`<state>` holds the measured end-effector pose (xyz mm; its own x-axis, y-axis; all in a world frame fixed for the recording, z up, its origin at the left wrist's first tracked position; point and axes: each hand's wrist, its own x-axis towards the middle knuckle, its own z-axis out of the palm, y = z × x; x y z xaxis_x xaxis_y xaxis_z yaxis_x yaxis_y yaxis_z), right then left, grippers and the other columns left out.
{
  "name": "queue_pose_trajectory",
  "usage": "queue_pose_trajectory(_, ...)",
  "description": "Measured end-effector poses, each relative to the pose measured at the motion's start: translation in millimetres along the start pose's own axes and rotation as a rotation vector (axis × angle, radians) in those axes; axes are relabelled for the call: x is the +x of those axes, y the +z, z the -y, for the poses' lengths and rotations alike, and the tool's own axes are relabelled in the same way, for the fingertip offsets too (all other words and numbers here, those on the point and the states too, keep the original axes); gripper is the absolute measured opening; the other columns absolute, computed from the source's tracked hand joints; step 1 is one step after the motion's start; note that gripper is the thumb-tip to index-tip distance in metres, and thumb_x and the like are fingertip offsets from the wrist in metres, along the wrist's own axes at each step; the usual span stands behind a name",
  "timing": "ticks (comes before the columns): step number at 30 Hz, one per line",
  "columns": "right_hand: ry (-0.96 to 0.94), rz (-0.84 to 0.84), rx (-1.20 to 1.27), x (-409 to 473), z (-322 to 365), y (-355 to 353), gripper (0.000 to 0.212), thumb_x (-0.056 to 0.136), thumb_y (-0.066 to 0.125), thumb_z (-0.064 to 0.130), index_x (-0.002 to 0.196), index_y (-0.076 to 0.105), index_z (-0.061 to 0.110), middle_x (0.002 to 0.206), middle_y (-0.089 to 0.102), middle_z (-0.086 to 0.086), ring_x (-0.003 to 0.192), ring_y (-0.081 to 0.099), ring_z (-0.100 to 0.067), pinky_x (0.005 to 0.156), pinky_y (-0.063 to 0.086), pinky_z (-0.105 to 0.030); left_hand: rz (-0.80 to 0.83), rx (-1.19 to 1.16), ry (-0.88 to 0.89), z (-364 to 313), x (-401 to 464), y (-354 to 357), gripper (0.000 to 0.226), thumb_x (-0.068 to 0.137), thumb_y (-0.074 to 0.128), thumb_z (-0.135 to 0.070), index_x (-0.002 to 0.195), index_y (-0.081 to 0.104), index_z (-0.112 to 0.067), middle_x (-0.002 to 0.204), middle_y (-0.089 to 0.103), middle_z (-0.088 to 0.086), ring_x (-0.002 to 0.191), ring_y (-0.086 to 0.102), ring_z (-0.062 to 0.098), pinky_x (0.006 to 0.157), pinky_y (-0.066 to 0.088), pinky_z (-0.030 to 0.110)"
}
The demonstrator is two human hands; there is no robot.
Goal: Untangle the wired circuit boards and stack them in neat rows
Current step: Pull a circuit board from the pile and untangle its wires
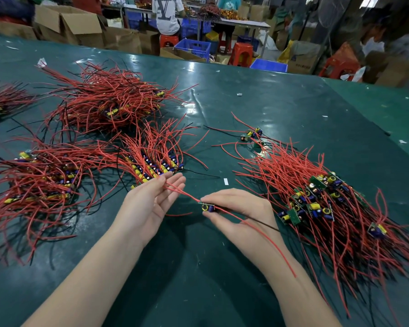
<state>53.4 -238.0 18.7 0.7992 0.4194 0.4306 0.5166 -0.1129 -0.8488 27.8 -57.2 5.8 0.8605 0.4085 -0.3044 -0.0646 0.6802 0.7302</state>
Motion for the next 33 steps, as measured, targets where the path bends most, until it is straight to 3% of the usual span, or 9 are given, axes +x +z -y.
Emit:
queue_pose_trajectory(5, 0.202, 0.111, 0.041, 0, -1, 2, 0.018, 0.082, 0.075, 0.009, 0.099, 0.076, 0.012, 0.087, 0.070, 0.009, 0.072, 0.064, 0.005, 0.080, 0.049, -0.021, 0.021, -0.099, -0.002, -3, 2, 1, 0.020, 0.101, 0.046, -0.013, 0.098, 0.063, -0.004, 0.088, 0.076, 0.005, 0.083, 0.073, 0.012, 0.062, 0.056, 0.017)
queue_pose_trajectory(7, 0.159, 0.000, 0.026, 2, -1, 0, 0.017, 0.077, 0.078, 0.005, 0.089, 0.078, 0.016, 0.080, 0.073, 0.008, 0.071, 0.066, 0.000, 0.074, 0.047, -0.013, 0.048, -0.099, 0.023, -5, 2, 1, 0.018, 0.100, 0.047, -0.013, 0.101, 0.064, -0.005, 0.091, 0.076, 0.004, 0.085, 0.073, 0.012, 0.064, 0.056, 0.018)
queue_pose_trajectory(10, 0.285, -0.095, 0.238, 4, 1, -5, 0.018, 0.075, 0.078, 0.002, 0.075, 0.078, 0.020, 0.071, 0.073, 0.002, 0.063, 0.068, -0.011, 0.064, 0.050, -0.015, 0.075, -0.051, 0.119, -3, 1, 1, 0.016, 0.098, 0.048, -0.008, 0.104, 0.064, -0.005, 0.095, 0.075, 0.007, 0.091, 0.072, 0.016, 0.069, 0.057, 0.020)
queue_pose_trajectory(14, 0.522, -0.093, 0.572, 5, 2, -4, 0.010, 0.065, 0.081, 0.016, 0.075, 0.079, 0.017, 0.070, 0.071, -0.003, 0.056, 0.064, -0.012, 0.058, 0.052, -0.020, 0.071, 0.163, 0.316, 3, -1, 2, 0.017, 0.097, 0.050, -0.004, 0.099, 0.066, -0.006, 0.092, 0.076, 0.007, 0.088, 0.073, 0.018, 0.071, 0.056, 0.021)
queue_pose_trajectory(19, 0.706, -0.039, 0.813, 6, 3, -7, 0.029, 0.049, 0.082, 0.031, 0.076, 0.079, 0.019, 0.085, 0.076, -0.007, 0.052, 0.062, -0.006, 0.052, 0.051, -0.017, 0.072, 0.517, 0.655, 5, -2, -1, 0.017, 0.093, 0.057, -0.003, 0.094, 0.071, -0.013, 0.090, 0.076, 0.001, 0.081, 0.073, 0.018, 0.074, 0.057, 0.023)
queue_pose_trajectory(26, 0.736, -0.110, 0.753, 7, -2, -11, 0.030, 0.049, 0.082, 0.034, 0.075, 0.080, 0.021, 0.089, 0.076, -0.008, 0.053, 0.063, -0.006, 0.053, 0.052, -0.017, 0.122, 0.210, 0.394, -1, -1, 0, 0.025, 0.100, 0.046, -0.014, 0.091, 0.067, -0.005, 0.090, 0.075, 0.011, 0.085, 0.072, 0.021, 0.072, 0.057, 0.024)
queue_pose_trajectory(30, 0.718, -0.112, 0.732, 7, -3, -10, 0.024, 0.052, 0.080, 0.032, 0.075, 0.080, 0.023, 0.088, 0.076, -0.008, 0.053, 0.063, -0.005, 0.054, 0.052, -0.016, 0.116, -0.015, 0.221, -2, -1, 3, 0.024, 0.100, 0.045, -0.015, 0.095, 0.065, -0.002, 0.090, 0.076, 0.009, 0.084, 0.073, 0.015, 0.068, 0.056, 0.017)
queue_pose_trajectory(33, 0.714, -0.101, 0.735, 7, -3, -10, 0.024, 0.052, 0.080, 0.032, 0.075, 0.079, 0.024, 0.088, 0.076, -0.008, 0.053, 0.063, -0.006, 0.055, 0.052, -0.016, 0.096, -0.048, 0.176, -3, 0, 4, 0.023, 0.100, 0.044, -0.012, 0.094, 0.064, -0.001, 0.085, 0.076, 0.006, 0.082, 0.073, 0.012, 0.067, 0.055, 0.015)
